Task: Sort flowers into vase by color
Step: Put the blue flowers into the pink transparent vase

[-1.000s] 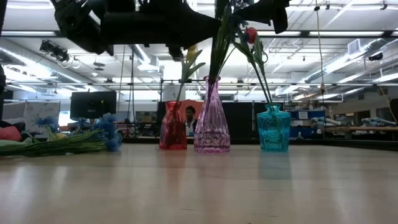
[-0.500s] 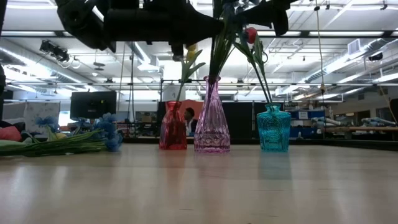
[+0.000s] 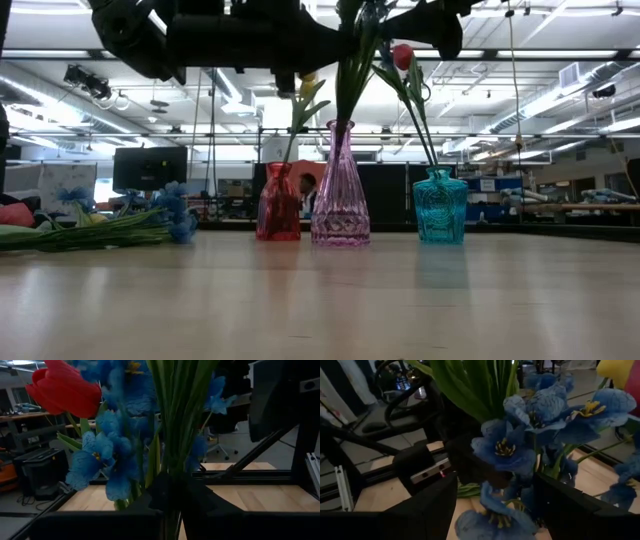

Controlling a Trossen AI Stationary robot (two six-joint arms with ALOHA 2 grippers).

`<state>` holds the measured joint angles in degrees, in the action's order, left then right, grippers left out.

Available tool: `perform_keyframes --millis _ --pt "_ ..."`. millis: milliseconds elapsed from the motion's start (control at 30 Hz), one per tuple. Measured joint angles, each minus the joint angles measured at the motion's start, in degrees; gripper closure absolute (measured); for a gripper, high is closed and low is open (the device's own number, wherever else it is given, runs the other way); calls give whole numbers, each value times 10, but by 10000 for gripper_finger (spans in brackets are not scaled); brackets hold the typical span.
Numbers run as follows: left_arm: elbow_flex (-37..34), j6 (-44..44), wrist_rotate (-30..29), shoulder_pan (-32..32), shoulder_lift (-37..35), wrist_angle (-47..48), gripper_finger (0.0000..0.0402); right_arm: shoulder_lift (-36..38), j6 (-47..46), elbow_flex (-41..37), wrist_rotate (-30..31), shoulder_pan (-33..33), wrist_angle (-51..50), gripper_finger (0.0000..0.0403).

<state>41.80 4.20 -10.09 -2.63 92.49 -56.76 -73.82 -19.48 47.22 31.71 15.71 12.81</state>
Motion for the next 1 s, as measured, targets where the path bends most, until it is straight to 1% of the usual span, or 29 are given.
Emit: perform_keyframes --millis 167,400,533,700,900,1000 --pt "-1 -1 0 0 0 3 363 9 1 0 -5 8 -14 133" --pt "-47 -2 0 0 0 -70 363 16 -3 0 -8 16 -46 133" --pt "-54 -1 0 0 5 -62 363 16 4 0 -27 15 -47 133" --pt "-54 -1 1 0 26 -65 363 16 46 0 -44 14 -24 133" --pt "-54 0 -8 0 36 -73 363 15 133 1 -49 23 61 133" --pt "-54 0 -11 -1 36 -66 363 17 140 7 -61 23 55 133"
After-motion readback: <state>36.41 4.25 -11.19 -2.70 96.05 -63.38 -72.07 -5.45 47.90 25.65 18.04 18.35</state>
